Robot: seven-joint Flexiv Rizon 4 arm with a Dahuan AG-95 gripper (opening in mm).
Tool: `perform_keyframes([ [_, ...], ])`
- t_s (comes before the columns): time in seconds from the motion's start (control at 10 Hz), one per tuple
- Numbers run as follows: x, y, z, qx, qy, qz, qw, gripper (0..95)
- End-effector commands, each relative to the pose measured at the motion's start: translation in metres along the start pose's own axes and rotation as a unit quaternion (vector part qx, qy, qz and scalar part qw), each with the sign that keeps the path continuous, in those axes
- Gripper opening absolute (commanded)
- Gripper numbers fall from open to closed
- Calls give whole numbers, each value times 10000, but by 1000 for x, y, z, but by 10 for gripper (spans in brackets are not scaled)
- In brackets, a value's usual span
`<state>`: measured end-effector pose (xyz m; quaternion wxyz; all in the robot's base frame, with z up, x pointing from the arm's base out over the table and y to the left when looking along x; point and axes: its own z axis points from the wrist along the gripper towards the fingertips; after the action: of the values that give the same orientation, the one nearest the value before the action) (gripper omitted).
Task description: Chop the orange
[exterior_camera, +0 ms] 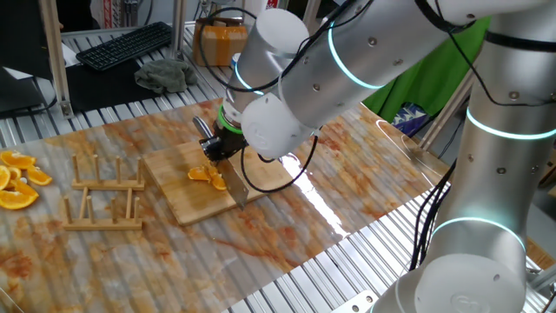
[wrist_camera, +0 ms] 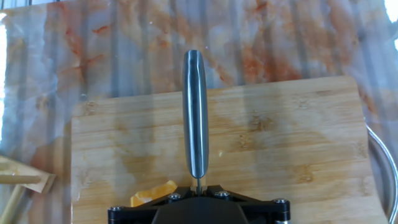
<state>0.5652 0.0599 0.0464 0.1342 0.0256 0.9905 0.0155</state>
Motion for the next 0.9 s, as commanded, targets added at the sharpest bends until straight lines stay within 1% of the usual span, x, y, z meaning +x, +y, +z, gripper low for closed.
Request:
perform_keyframes([
  [0.1, -1, -1, -8, 3, 181, -24, 9998, 0],
  [0.2, -1, -1, -11, 6, 174, -11, 9998, 0],
  [0.3, -1, -1, -11, 24, 139, -16, 9999, 0],
  [0.5, -1, -1, -11, 21, 120, -17, 9999, 0],
  [0.9, -2, -1, -12, 53, 131, -36, 9999, 0],
])
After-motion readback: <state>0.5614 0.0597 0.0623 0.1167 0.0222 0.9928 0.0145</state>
